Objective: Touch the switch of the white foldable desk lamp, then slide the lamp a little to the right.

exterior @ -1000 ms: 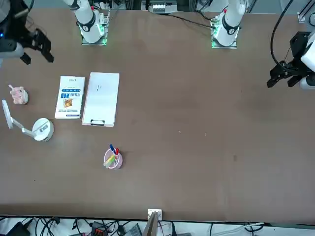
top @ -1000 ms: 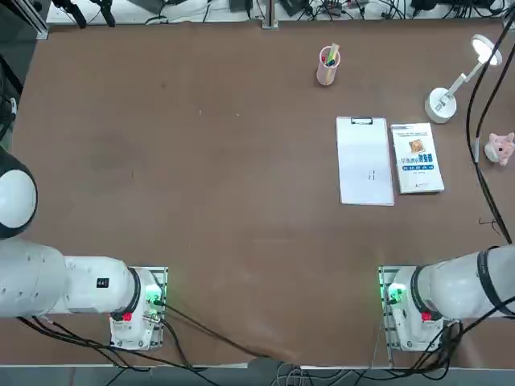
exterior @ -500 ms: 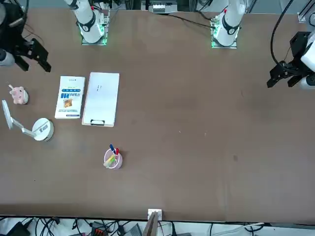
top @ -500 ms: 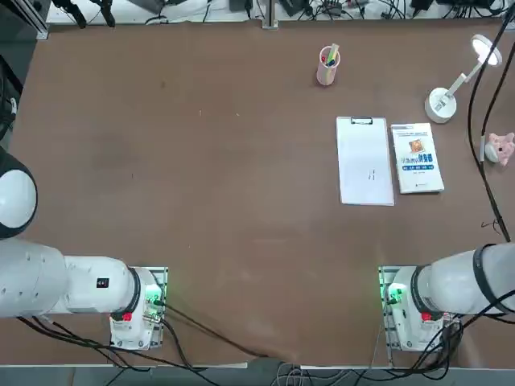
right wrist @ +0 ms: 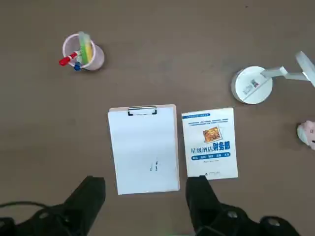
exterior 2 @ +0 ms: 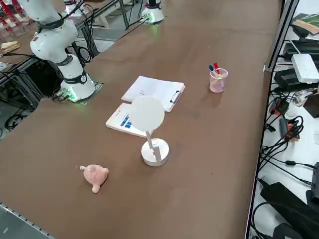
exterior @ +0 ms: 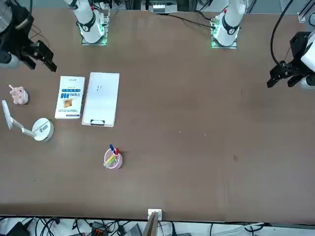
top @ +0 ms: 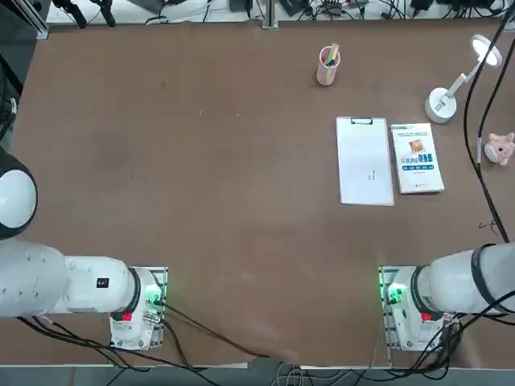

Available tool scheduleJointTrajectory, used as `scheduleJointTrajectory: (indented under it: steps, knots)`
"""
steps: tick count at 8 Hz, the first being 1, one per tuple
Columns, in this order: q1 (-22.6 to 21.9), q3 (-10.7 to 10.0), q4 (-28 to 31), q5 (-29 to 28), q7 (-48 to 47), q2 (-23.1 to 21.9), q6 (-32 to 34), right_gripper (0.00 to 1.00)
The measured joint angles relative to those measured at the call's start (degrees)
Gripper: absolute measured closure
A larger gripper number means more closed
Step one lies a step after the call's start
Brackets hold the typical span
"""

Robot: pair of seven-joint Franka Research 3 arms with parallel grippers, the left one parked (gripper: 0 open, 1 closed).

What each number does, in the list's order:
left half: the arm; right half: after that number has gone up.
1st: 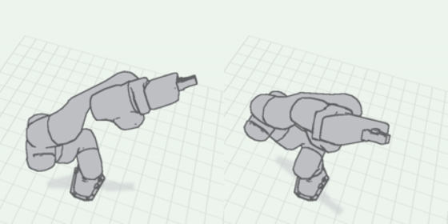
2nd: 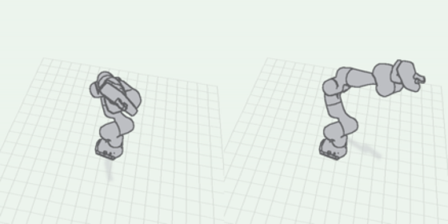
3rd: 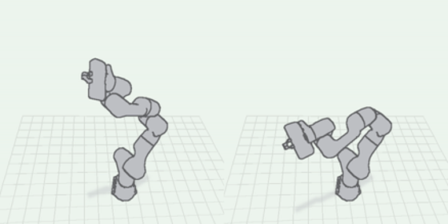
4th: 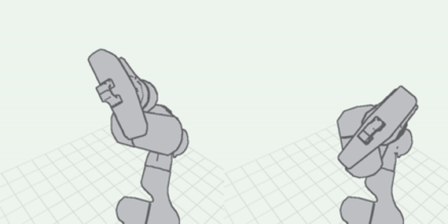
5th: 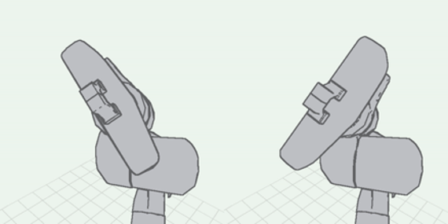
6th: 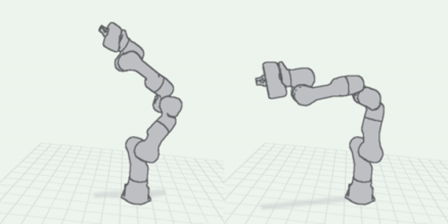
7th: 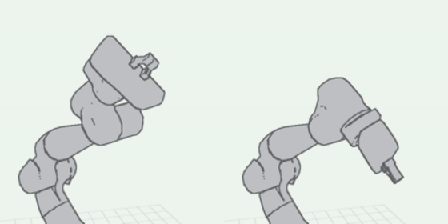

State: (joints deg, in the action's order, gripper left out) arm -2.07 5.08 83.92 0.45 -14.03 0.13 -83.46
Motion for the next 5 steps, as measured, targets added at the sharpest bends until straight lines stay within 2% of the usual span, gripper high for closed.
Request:
scheduleJointTrajectory:
  steps: [5]
  knots:
    - [1.18,-4.36,1.52,-0.04,5.63,0.21,0.41,0.00]
